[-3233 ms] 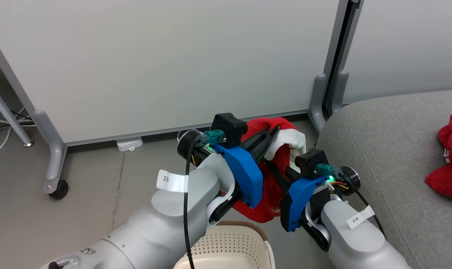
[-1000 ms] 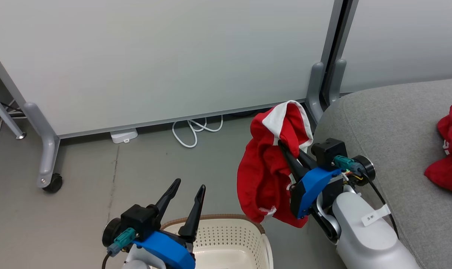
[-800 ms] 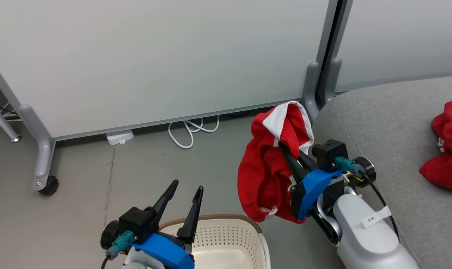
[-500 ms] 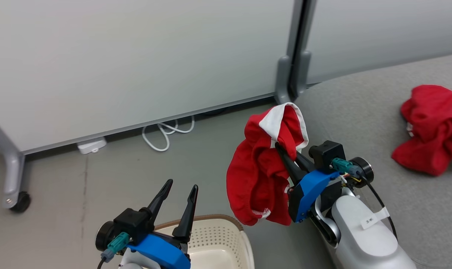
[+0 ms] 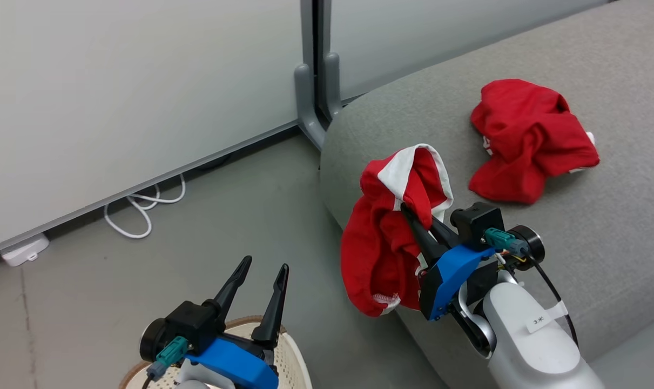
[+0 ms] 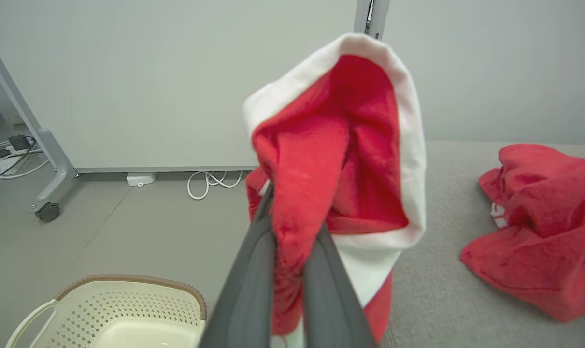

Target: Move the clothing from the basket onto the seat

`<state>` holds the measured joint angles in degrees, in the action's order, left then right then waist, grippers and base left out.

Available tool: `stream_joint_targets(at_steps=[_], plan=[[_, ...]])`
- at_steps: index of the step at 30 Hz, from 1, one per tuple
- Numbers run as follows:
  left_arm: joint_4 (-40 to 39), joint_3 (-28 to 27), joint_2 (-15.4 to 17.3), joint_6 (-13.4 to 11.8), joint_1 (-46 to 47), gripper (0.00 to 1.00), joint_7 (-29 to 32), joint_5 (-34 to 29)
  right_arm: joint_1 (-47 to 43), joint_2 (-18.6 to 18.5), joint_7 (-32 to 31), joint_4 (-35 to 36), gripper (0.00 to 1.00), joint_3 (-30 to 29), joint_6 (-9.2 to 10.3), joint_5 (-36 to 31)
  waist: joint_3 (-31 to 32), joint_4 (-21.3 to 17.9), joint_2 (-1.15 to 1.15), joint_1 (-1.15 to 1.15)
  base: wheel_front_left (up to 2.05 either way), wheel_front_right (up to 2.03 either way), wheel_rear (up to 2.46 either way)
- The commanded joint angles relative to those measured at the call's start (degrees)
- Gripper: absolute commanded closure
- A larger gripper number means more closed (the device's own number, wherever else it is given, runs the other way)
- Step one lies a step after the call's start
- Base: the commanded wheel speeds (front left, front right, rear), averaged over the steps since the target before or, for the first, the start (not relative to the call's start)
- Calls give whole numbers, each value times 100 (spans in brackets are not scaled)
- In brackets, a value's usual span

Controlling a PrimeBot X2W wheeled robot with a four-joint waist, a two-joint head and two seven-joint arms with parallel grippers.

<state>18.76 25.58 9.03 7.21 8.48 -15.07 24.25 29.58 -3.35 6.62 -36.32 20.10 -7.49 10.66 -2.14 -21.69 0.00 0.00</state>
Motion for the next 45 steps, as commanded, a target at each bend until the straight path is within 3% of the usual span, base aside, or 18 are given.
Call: stream_joint_targets(at_steps=[1,11,19,23,29,38,42,45], plan=[[-25,-34,57,39,26,0,-14,-8,-65,-11,6,42,100,-16,-1,-14,-118,-253,0,0,0,0,0],[-164,-193,164,41,61,0,-14,-87,-126,29,37,180,100,-74,-1,34,-318,-804,0,0,0,0,0],[-178,-42,194,41,153,0,-14,-99,-74,-1,-40,242,100,-277,-1,26,-478,-753,0,0,0,0,0],[-267,-16,306,41,341,0,-15,-166,587,-168,-374,311,100,-642,-1,255,-825,-623,0,0,0,0,0],[-496,151,475,41,795,0,-15,-242,1854,-799,-750,231,100,-1505,-2,440,-1600,-224,0,0,0,0,0],[-927,578,675,41,1653,0,-2,-384,3030,-2456,-893,-63,100,-2837,-1,27,-2904,602,0,0,0,0,0],[-1120,675,700,41,1905,0,-7,-477,3047,-2706,-732,-166,100,-3543,-1,-7,-3388,879,0,0,0,0,0],[-1267,690,706,41,2048,0,-13,-541,2908,-2694,-581,-271,100,-3879,-1,-52,-3667,1001,0,0,0,0,0]])
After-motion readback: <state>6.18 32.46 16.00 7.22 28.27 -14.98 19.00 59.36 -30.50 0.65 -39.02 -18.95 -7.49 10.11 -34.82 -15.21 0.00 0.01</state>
